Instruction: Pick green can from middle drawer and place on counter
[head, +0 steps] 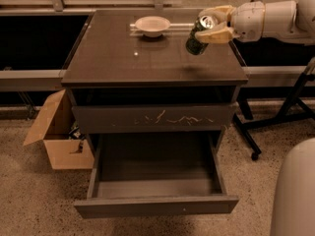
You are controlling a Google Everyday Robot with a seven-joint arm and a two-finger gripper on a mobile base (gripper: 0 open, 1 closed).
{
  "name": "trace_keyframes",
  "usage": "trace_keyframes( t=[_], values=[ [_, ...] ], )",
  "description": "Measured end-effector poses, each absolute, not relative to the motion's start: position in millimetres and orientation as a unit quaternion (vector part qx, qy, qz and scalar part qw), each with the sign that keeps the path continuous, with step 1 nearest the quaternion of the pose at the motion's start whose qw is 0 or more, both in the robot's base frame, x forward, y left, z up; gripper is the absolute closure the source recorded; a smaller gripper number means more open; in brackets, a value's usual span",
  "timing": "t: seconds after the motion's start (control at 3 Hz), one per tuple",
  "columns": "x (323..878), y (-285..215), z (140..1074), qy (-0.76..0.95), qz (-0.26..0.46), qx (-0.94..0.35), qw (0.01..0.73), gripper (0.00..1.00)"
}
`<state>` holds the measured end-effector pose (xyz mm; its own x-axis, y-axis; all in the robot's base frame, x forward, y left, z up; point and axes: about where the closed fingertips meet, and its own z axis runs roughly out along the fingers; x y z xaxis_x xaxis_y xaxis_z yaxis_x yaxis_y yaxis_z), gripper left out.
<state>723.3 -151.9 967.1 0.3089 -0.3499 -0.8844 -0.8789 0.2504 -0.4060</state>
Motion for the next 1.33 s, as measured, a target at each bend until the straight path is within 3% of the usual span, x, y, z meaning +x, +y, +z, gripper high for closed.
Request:
trace_keyframes(
  t=[1.33],
  values=[
    [762, -119, 952, 0.615, 0.242, -0.555, 0.504, 1.00]
  ],
)
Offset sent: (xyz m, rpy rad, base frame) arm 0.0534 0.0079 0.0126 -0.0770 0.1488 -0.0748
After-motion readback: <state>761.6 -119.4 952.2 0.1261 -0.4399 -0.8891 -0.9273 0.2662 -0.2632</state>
